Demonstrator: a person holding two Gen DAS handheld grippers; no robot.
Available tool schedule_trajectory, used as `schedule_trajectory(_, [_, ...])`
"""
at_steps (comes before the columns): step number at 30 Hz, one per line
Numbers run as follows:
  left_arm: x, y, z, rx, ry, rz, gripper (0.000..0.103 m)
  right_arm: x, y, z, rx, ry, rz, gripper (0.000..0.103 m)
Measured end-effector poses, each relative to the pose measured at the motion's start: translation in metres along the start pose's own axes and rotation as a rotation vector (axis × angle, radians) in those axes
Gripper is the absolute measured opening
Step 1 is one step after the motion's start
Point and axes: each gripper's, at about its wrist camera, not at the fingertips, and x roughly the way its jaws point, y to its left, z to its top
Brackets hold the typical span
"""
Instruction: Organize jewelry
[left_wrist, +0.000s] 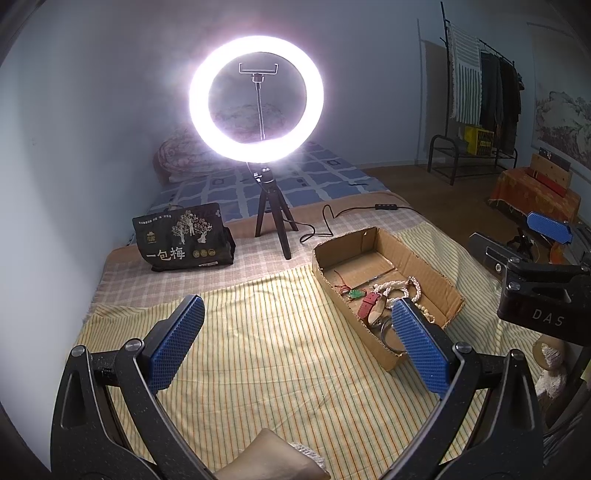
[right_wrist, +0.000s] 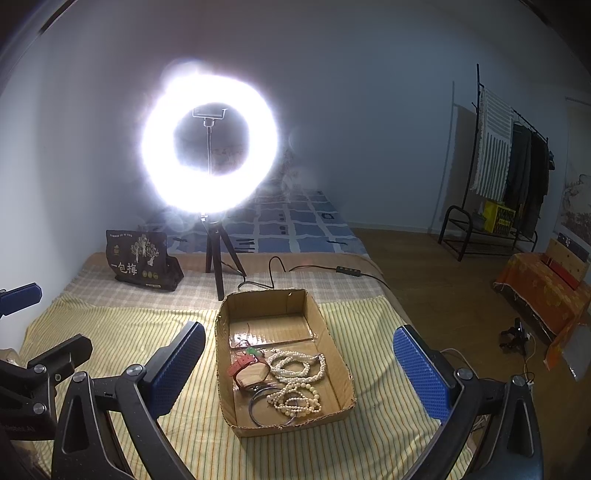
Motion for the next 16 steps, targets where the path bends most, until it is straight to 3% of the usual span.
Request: schedule_trajectory(16, [-0.0044, 0.0009, -0.0037, 0.02, -0.035, 0.037, 0.103, 0.0044, -0.0029, -0.0031, -0.01, 0.02, 0.006, 0.103])
